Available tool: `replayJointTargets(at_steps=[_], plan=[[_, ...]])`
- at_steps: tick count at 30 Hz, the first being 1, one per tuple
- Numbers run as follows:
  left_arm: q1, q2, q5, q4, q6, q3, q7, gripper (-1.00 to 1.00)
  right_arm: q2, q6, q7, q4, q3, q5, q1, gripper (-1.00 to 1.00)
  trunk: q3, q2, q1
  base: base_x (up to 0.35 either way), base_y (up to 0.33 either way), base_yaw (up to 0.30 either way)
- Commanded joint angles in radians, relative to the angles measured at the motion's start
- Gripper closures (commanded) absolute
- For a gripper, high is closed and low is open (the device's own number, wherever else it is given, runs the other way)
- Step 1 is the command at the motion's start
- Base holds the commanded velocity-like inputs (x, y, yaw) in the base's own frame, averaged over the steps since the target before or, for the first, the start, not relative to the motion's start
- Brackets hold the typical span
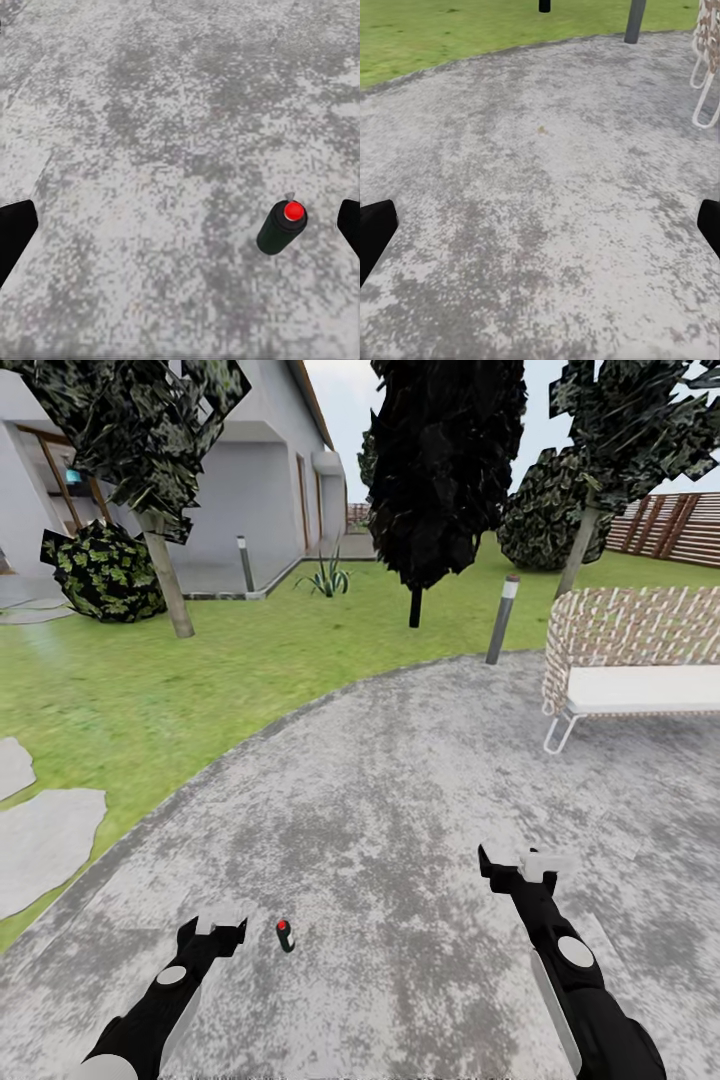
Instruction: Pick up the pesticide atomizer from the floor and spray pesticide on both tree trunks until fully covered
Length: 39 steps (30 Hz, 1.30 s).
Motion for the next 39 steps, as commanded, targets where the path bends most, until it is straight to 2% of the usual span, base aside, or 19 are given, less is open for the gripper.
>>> replayJointTargets(at_steps=[1,39], plan=[[0.000,0.000,0.000,0.000,0.000,0.000,0.000,-1.00,0.000,0.000,0.000,0.000,0.000,0.000,0.000,-1.00,-0.005,-0.007,0.004,0.000,0.000,0.082],[0.000,0.000,0.000,0.003,0.000,-0.001,0.000,-1.00,0.000,0.000,0.000,0.000,0.000,-0.001,0.000,-1.00,-0.185,-0.273,0.150,0.000,0.000,0.003]])
